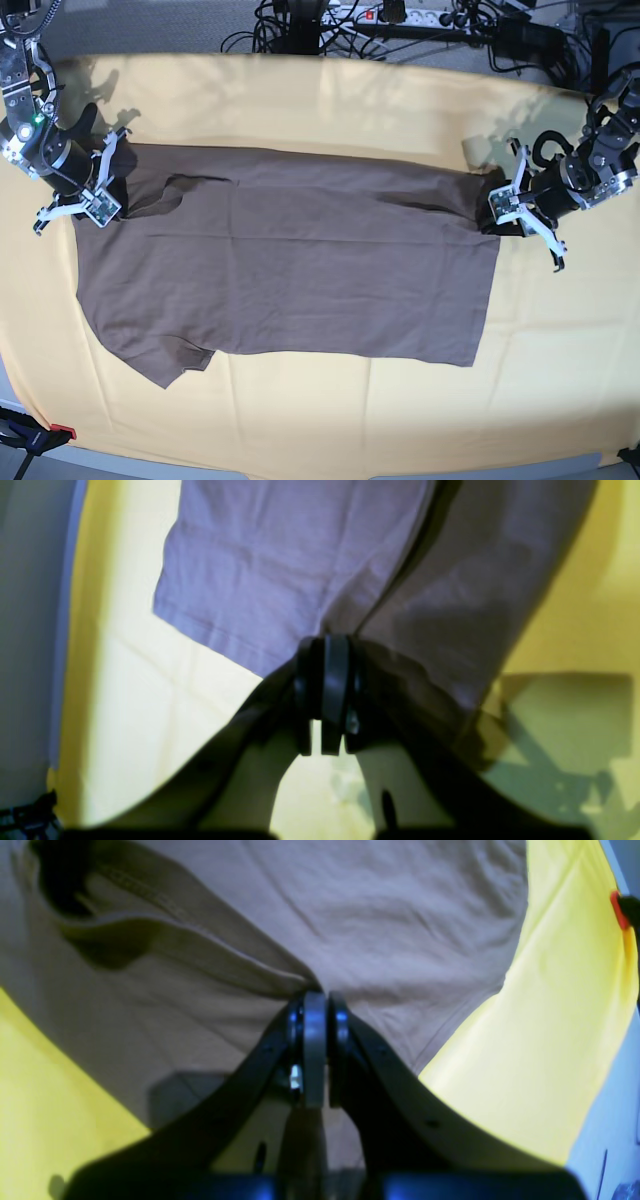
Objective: Fold the T-shirt properly
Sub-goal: 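Lay the shirt edge down and open both grippers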
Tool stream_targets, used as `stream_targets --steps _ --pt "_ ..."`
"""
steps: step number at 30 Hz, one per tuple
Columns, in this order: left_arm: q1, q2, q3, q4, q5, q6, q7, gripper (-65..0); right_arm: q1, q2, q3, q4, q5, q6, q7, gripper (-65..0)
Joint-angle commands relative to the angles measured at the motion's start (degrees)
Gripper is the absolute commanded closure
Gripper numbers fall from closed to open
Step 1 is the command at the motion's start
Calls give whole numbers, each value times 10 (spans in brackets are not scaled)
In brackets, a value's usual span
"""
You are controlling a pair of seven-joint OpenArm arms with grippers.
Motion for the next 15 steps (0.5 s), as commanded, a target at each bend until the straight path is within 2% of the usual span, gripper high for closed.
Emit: stream_targets --steps 1,8,15 --pt "-10 -14 -9 5 -4 18 -8 0 9 10 6 1 2 -5 15 0" --pt "-10 -14 -9 5 14 77 -6 0 12 10 6 -19 2 -7 29 0" --pt "-10 -10 -9 5 13 78 -5 0 17 0 6 -19 0 -43 29 0"
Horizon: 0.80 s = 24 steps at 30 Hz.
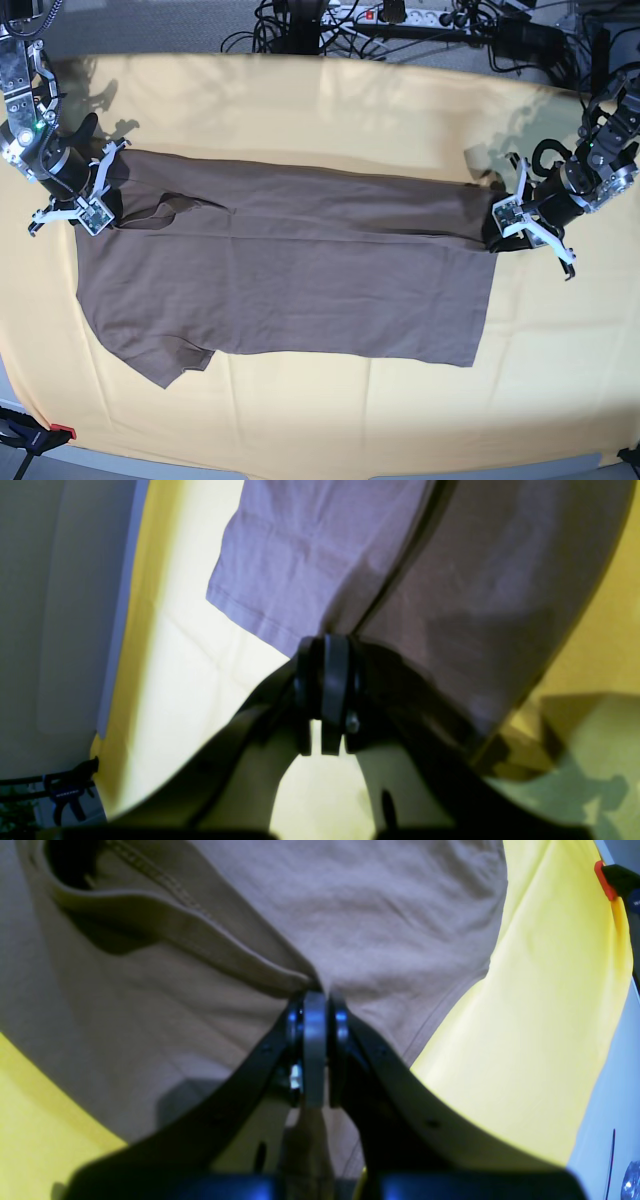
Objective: Fold the T-shirt properly
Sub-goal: 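Lay the shirt edge down and open both grippers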
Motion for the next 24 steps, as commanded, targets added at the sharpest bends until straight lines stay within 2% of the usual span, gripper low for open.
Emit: stream_targets --steps 1,9,14,16,20,21,22,24 --pt "-10 -10 -9 5 -2 10 -3 0 6 10 6 7 0 -13 13 0" --pt "-10 2 -9 5 -3 11 -1 0 8 10 6 6 0 -15 16 0" --pt "-10 2 -9 5 -3 11 3 0 8 10 6 6 0 -52 18 0" --pt "-10 2 -9 5 -3 11 3 0 8 10 6 6 0 -51 23 0" --pt "-10 2 -9 5 -3 11 3 0 8 10 6 6 0 -18 28 0" --pt "-10 2 -9 5 -2 11 3 0 8 11 6 6 0 -16 28 -25" --pt "-10 1 -9 5 6 12 4 -32 8 11 6 6 0 -17 27 -82" --pt "-10 -2 -9 5 24 11 5 -184 9 13 6 7 -2 -14 23 -218"
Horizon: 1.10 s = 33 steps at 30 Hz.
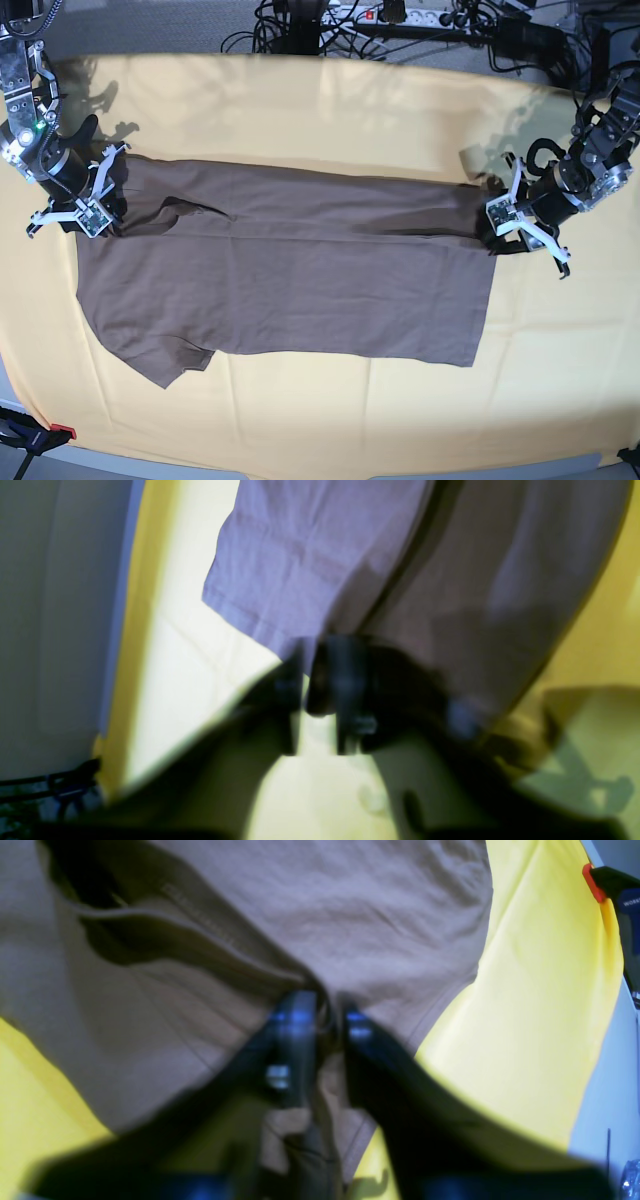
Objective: Fold the T-shirt properly
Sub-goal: 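Lay the shirt edge down and open both grippers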
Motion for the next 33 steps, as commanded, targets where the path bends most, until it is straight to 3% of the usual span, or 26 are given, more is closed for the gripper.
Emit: stream_targets --steps 1,3,9,11,15,18,21,25,30,33 --pt "-11 -18 -9 5 5 10 -7 -254 8 14 6 9 1 0 5 -274" --pt "-16 -23 -9 7 2 10 3 -357 8 17 6 16 1 19 -12 -324" --pt "-27 -63 -9 30 -17 8 9 -369 6 25 6 76 8 114 -90 -323" --pt "-27 -79 -9 41 -30 -21 9 -369 6 31 6 99 38 137 -137 -323" --pt "-27 -106 -9 50 -71 -120 9 -369 2 55 6 113 101 168 -223 -321" --pt "-27 -113 -9 50 -72 -186 9 -369 -16 70 6 113 101 168 -244 -315" --pt "-24 -113 -9 50 -71 -217 8 -369 -42 75 6 112 81 168 -240 -315" --pt "-14 -113 -9 49 -37 -217 6 -369 -68 75 6 90 8 168 -200 -315" --pt "-14 -113 -9 45 -35 -213 4 -369 -70 75 6 40 -72 120 -140 -315" --pt "-14 -113 -9 45 -36 -213 4 -369 -70 75 6 21 -89 111 -134 -315"
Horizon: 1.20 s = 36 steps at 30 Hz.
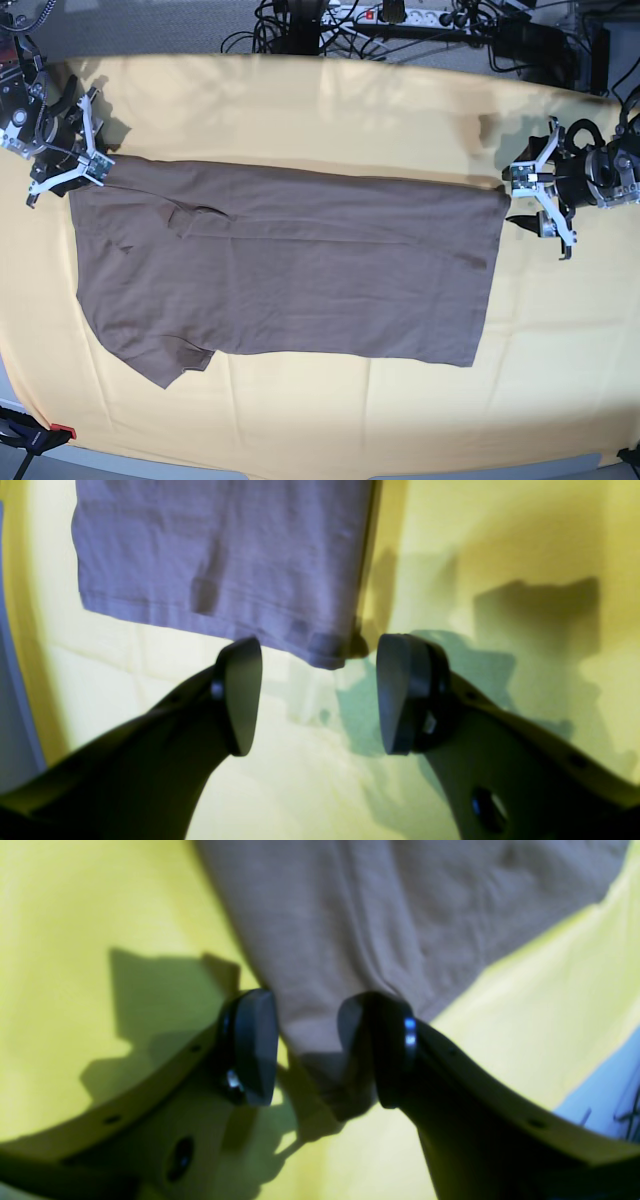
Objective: Fold the T-shirt properly
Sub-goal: 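Lay the shirt edge down and open both grippers, then regrasp the shirt edge with both grippers and tug it flat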
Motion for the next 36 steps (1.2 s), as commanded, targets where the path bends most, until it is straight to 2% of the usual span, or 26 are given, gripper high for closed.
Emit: stream_targets --steps 1,5,6,8,9,10,13,15,17,19,21,22,25,26,27,30,33,36 --pt "-8 -13 -9 3 -3 5 -8 -369 2 12 6 -3 -10 -4 -9 -315" --pt "-8 -12 -9 3 -3 4 -8 -369 2 12 6 -16 -10 -13 7 -306" --pt "-8 -12 -9 3 -3 4 -8 -369 2 12 6 -17 -10 -29 9 -266" --pt "-8 -12 -9 3 -3 7 -8 -369 2 12 6 -17 -10 -53 8 -111" --pt "-8 -12 -9 3 -3 8 -8 -368 2 12 6 -17 -10 -54 8 -41" --pt "-8 -12 -9 3 -3 9 -8 -366 2 12 6 -17 -10 -54 8 0" --pt "-8 -12 -9 3 -3 8 -8 -313 2 12 6 -17 -8 -54 8 0" --pt "-8 -12 -9 3 -3 9 -8 -236 2 12 6 -17 -8 -54 8 0" --pt "-8 -12 -9 3 3 9 -8 -125 2 12 6 -17 -8 -54 8 0" --pt "-8 -12 -9 3 14 8 -8 -74 2 12 6 -17 -8 -54 8 0" --pt "-8 -12 -9 3 14 7 -8 -88 2 12 6 -17 -8 -53 8 0" --pt "-8 -12 -9 3 14 3 -8 -126 2 12 6 -17 -8 -54 8 0" --pt "-8 -11 -9 3 14 0 -8 -316 2 12 6 -17 -7 -54 8 0" --pt "-8 -11 -9 3 15 0 -8 -368 2 12 6 -17 -7 -54 8 0" --pt "-8 -12 -9 3 15 5 -8 -389 2 12 6 -17 -5 -54 8 0" --pt "-8 -9 -9 -7 27 4 -17 -390 2 12 6 -17 21 -53 8 -67" --pt "-8 -3 -7 -34 48 4 -66 -390 2 12 6 -17 42 -54 8 -141" --pt "-8 11 -7 -53 64 4 -82 -390 2 12 6 -17 41 -54 8 -142"
